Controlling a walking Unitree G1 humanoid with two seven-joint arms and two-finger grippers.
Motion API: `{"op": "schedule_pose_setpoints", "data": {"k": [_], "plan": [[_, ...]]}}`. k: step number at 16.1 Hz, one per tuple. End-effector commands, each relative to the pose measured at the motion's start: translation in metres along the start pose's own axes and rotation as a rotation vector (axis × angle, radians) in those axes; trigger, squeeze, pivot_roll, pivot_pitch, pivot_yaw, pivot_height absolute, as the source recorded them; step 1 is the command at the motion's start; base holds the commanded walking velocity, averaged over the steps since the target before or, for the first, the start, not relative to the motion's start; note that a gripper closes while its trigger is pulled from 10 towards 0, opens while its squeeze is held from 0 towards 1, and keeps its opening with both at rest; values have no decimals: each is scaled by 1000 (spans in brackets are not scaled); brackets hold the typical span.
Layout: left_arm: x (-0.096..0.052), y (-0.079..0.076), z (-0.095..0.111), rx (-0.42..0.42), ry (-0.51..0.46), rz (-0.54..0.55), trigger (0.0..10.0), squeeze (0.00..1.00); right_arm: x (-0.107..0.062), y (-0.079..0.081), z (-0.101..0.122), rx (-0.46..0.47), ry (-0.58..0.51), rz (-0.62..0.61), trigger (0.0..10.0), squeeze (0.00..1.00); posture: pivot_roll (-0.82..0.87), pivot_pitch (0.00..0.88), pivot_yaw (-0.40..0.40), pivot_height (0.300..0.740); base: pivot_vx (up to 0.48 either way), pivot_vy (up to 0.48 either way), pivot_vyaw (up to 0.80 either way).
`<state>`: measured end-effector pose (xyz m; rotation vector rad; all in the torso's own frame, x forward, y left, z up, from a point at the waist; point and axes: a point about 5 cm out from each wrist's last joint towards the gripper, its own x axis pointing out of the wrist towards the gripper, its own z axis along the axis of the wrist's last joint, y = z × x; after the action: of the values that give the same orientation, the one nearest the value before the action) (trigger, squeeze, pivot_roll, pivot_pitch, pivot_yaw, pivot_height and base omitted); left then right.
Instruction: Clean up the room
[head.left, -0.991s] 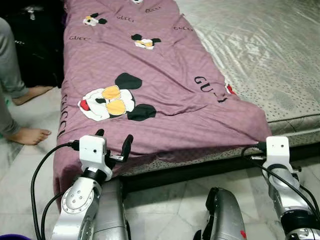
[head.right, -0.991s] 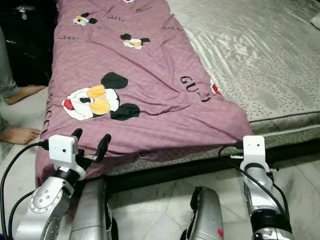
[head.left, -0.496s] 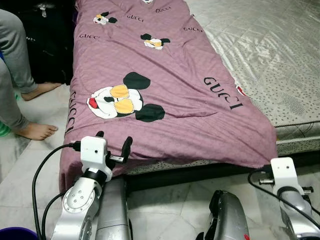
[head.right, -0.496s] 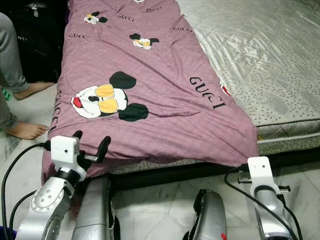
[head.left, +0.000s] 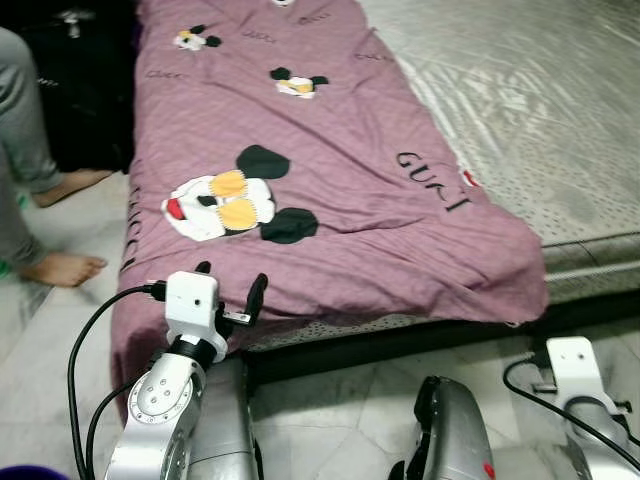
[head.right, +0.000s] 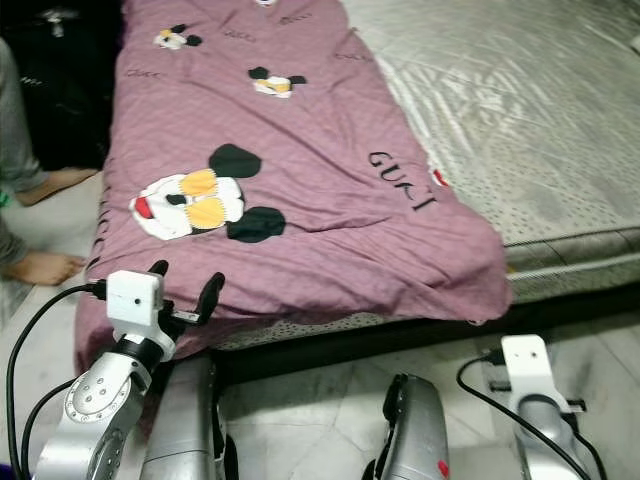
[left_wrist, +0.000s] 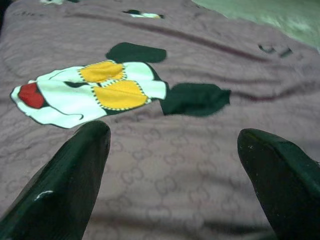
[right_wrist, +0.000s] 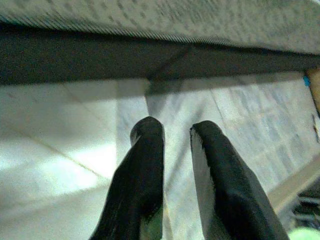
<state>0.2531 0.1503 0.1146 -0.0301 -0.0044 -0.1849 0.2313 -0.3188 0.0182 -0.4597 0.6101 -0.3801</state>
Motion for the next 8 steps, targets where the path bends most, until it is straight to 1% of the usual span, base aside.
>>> {"op": "schedule_pose_setpoints", "data": {"k": [1,2,3,4,5,6,7,8], "plan": [[-1,5,-2,-18,19,27,10000,0,-1,-6,-7,-13,27,-2,10000,1000,78,144,-13,510,0,0,0],[-1,5,-2,-5,17,15,10000,0,-1,-8,-7,-10,25,-9,10000,1000,78,144,-13,510,0,0,0],[-1,5,-2,-3,18,10,10000,0,-2,-12,1,15,-12,-36,10000,1000,71,142,-14,510,0,0,0],[-1,5,-2,0,18,8,10000,0,-3,-18,24,82,-135,-81,10000,1000,69,143,-9,510,0,0,0],[0,6,-2,0,17,9,10000,0,-6,-17,45,130,-240,-81,10000,1000,69,143,-9,510,0,0,0],[1,6,-2,-1,16,10,10000,0,-8,-14,63,184,-312,-65,10000,1000,65,144,-4,510,0,0,0],[2,4,-2,-4,14,5,10000,0,-14,-1,98,279,-430,2,10000,1000,63,145,0,510,0,0,0],[3,1,-1,-6,10,-2,10000,0,-22,13,131,348,-530,81,10000,1000,64,146,1,510,0,0,0]]}}
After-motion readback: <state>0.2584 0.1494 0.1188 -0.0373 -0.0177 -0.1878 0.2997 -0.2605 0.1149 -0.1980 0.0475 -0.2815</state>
